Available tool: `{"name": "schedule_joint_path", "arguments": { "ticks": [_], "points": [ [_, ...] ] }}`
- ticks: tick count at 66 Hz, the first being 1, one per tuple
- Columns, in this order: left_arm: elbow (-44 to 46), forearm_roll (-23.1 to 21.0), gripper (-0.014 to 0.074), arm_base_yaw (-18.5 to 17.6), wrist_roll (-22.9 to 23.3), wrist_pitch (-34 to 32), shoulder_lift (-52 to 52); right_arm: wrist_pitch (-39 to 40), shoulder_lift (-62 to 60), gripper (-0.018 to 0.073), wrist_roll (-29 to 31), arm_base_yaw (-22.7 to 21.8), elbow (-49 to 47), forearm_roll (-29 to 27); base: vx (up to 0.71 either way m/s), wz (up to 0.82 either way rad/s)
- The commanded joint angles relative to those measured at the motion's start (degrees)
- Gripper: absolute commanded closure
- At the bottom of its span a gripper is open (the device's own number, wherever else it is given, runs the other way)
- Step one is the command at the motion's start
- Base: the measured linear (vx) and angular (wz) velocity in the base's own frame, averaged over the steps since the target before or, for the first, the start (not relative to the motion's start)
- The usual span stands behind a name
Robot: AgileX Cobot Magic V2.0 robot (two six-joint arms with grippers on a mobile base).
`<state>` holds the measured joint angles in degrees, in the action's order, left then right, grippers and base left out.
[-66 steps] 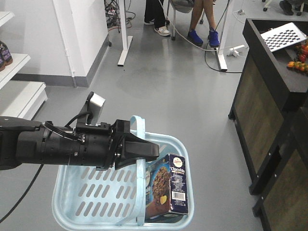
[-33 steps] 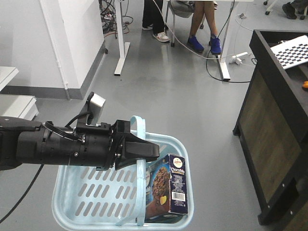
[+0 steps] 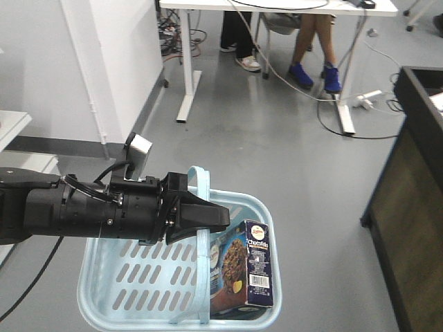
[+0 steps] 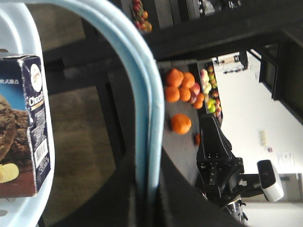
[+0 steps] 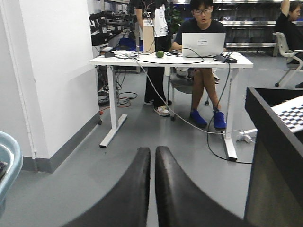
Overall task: Left arm holds basket, right arm returns cookies
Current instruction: 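Hold the basket in the left gripper while turning past the desks, then hold the basket in the left gripper while approaching the snack shelf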
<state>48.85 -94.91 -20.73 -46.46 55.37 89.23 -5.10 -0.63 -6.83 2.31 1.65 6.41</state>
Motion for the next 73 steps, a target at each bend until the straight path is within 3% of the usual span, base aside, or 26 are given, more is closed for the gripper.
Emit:
{"name": "schedule_joint_path", "arguments": {
  "ticks": [1, 73],
  "points": [
    [1.51, -7.05, 0.0599, -0.31, -0.29, 3.79, -2.68, 4.09, -0.73, 0.0565, 0.38, -0.37, 0.98, 0.34, 0.33, 0.26],
    [1.51, -7.05, 0.0599, -0.31, -0.29, 3.86, -2.68, 4.09, -0.73, 0.0565, 0.38, -0.37, 0.98, 0.34, 0.27, 0.67]
  ]
}}
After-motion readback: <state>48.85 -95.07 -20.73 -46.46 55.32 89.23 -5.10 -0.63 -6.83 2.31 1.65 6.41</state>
